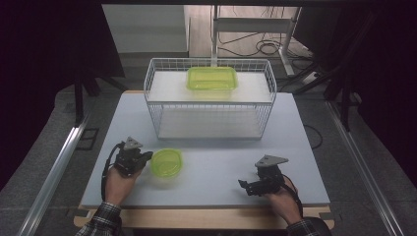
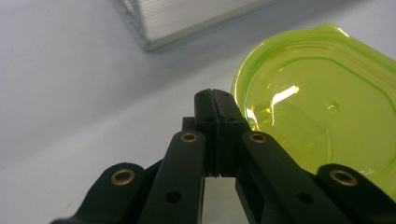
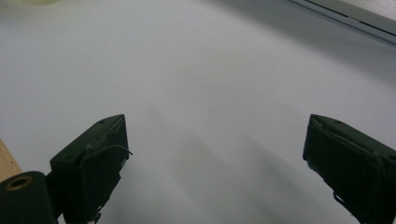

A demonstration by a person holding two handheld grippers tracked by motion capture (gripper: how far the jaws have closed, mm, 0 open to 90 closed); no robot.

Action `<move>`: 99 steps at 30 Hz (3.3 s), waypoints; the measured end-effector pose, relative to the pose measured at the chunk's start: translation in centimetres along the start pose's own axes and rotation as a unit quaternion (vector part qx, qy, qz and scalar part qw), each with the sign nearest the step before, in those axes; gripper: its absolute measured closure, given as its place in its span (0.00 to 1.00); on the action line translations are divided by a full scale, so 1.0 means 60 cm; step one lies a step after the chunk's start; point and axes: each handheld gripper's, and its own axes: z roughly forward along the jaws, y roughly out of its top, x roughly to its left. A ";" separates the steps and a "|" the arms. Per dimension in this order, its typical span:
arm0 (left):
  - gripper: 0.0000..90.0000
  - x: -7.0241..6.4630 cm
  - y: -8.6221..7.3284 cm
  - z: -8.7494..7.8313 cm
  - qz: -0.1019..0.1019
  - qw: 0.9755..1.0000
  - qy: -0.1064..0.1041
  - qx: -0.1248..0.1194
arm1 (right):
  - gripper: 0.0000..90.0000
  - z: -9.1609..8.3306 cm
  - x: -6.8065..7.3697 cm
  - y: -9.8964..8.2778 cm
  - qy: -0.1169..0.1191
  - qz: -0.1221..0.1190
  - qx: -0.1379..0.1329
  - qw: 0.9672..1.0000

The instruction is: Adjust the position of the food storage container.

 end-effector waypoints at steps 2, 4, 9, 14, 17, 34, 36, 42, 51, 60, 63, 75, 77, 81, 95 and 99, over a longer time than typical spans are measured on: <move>1.00 -0.009 0.004 0.003 0.006 1.000 -0.008 0.003 | 0.08 0.000 0.000 0.000 0.000 -0.001 0.000 1.000; 1.00 -0.018 0.007 0.006 0.011 1.000 -0.017 0.005 | 0.08 0.000 0.000 0.000 0.000 0.000 0.000 1.000; 1.00 -0.039 0.014 0.015 0.022 0.999 -0.040 0.007 | 0.08 0.000 0.000 0.000 0.000 0.001 0.000 1.000; 1.00 -0.052 0.019 0.018 0.029 0.998 -0.046 0.008 | 0.08 0.000 0.000 0.000 0.000 0.000 -0.001 1.000; 1.00 -0.048 0.017 0.010 0.027 0.999 -0.040 0.002 | 0.08 -0.001 -0.001 0.000 0.000 0.001 -0.001 1.000; 1.00 -0.069 -0.036 0.018 0.040 0.995 -0.071 0.054 | 0.08 -0.002 0.000 -0.001 0.001 -0.002 -0.001 1.000; 1.00 -0.075 -0.033 0.020 0.044 0.995 -0.074 0.051 | 0.08 -0.002 0.000 -0.001 0.000 -0.004 -0.001 1.000; 1.00 -0.097 -0.026 0.034 0.055 0.993 -0.093 0.054 | 0.08 -0.001 0.001 -0.001 0.001 -0.004 0.000 1.000; 1.00 -0.134 -0.010 0.053 0.074 0.989 -0.117 0.046 | 0.08 0.000 0.002 -0.001 0.001 -0.004 0.000 1.000; 1.00 -0.166 0.006 0.073 0.090 0.986 -0.135 0.040 | 0.08 0.001 0.002 -0.002 0.002 -0.004 0.002 1.000; 1.00 -0.172 0.007 0.077 0.095 0.985 -0.136 0.040 | 0.08 0.002 0.002 -0.002 0.004 -0.005 0.002 1.000; 0.55 -0.147 -0.008 0.028 0.087 0.991 -0.103 -0.006 | 0.08 -0.001 -0.001 -0.002 0.008 0.002 -0.009 1.000; 0.46 -0.142 -0.012 0.021 0.087 0.991 -0.099 -0.011 | 0.07 -0.002 -0.001 -0.002 0.011 0.003 -0.011 1.000; 0.26 -0.137 -0.022 0.013 0.089 0.992 -0.085 -0.015 | 0.07 -0.002 -0.001 -0.001 0.014 0.004 -0.016 1.000; 0.02 -0.121 -0.057 -0.001 0.103 0.994 -0.042 -0.017 | 0.05 0.001 -0.001 -0.002 0.030 0.006 -0.020 0.999; 0.01 -0.122 -0.058 -0.001 0.106 0.993 -0.044 -0.024 | 0.03 0.002 -0.002 -0.003 0.029 0.011 -0.021 0.999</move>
